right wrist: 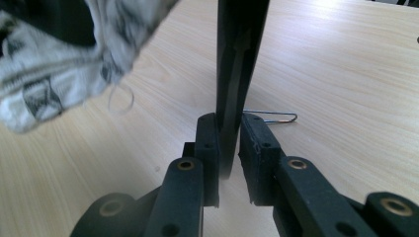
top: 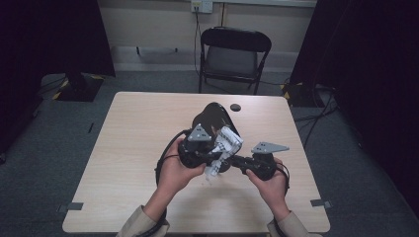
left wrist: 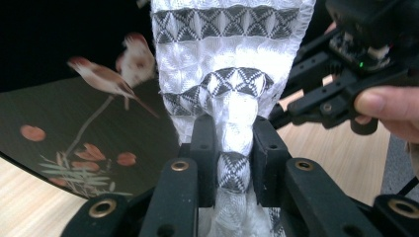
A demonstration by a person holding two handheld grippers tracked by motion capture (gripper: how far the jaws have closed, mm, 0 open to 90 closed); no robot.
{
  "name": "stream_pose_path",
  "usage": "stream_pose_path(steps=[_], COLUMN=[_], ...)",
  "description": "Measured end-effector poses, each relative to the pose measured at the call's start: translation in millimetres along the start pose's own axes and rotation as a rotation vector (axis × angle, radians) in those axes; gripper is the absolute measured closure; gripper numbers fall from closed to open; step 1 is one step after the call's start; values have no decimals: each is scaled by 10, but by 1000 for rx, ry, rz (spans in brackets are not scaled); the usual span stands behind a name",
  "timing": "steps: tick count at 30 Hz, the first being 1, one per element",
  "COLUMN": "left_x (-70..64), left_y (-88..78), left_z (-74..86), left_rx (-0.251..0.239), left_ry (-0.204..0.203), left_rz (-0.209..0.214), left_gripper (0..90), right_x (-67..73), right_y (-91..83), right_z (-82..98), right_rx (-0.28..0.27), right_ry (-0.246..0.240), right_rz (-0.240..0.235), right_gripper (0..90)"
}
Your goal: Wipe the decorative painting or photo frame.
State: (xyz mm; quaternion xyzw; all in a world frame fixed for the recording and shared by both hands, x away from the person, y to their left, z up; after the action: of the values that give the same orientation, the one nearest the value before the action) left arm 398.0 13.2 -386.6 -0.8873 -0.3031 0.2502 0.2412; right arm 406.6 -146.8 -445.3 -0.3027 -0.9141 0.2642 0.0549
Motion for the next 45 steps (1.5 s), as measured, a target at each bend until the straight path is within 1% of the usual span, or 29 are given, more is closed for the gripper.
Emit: stream_pose_path(steps=[2,5,12,14,17,22,25,29,35,45], left_x=[7,54,203,253,322,408,429,440,462,473], left_y=[22,60,192,229,281,365,409,459,481,496], left_z=[50,138,392,464,551,696,772,854,905,980], left_rx=[13,34,74,91,101,136,165,208,237,256], left_ry=[2,-1,-49,-61,-87,-106,-108,-100,-90,-89], left_rz=[-5,-15,-32,-43,-56,-71,-74,-88,-97,-96], left_gripper=[750,750,749,749,749,749,749,749,749,750], right_x=[-1,0,-1,-2,-6,-10,-9,-12,-13,-14], right_y=[0,-1,-4,-7,-14,-43,-52,-57,-68,-59], right_z=[-1,-4,-6,-6,-9,-28,-33,-39,-59,-63], right_rx=[1,1,-2,-4,-7,-17,-20,-27,-39,-42], right_ry=[0,1,1,2,-1,5,8,18,23,27], right_rz=[0,1,2,1,-1,-6,-8,-10,-13,-8], right_gripper=[787,787,787,787,787,779,776,767,750,731])
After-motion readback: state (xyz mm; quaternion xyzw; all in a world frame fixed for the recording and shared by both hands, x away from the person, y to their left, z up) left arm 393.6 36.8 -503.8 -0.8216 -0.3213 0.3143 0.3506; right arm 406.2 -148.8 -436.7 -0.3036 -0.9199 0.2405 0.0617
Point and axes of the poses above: each handheld gripper's, and its own axes: y roughly forward along the jaws, z roughly out of its underside, x roughly to its left, the point moved 6 cm from there along y, roughly forward along the jaws, and after that the axes turned 15 degrees about -y, right-handed, at the moved point
